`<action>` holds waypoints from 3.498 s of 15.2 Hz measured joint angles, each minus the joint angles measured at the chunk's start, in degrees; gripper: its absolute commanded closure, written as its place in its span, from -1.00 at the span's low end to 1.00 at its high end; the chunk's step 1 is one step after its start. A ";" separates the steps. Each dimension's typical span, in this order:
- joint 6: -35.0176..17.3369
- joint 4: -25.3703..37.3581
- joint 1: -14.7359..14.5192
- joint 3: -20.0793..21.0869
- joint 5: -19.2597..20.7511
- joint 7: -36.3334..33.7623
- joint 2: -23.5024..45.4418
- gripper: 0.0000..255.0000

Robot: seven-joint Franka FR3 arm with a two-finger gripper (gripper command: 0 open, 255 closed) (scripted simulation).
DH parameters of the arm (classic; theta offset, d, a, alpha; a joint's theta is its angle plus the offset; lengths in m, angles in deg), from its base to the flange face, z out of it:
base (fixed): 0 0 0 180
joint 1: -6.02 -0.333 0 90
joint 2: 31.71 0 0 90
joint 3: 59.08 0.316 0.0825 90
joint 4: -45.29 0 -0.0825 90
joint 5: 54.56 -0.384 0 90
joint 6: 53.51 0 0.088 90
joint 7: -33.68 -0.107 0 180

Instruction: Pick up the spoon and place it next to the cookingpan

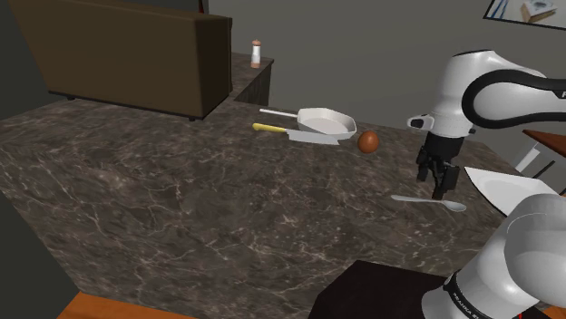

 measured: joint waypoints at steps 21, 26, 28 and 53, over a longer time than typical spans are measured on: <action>-4.36 -4.32 0.96 -1.47 1.75 0.29 0.01 1.00; -1.71 -2.44 0.68 -0.77 1.01 0.41 -0.64 1.00; 0.02 -1.02 0.47 -0.30 0.50 0.49 -0.97 1.00; 5.05 23.58 -3.54 -4.02 -1.23 6.02 17.57 1.00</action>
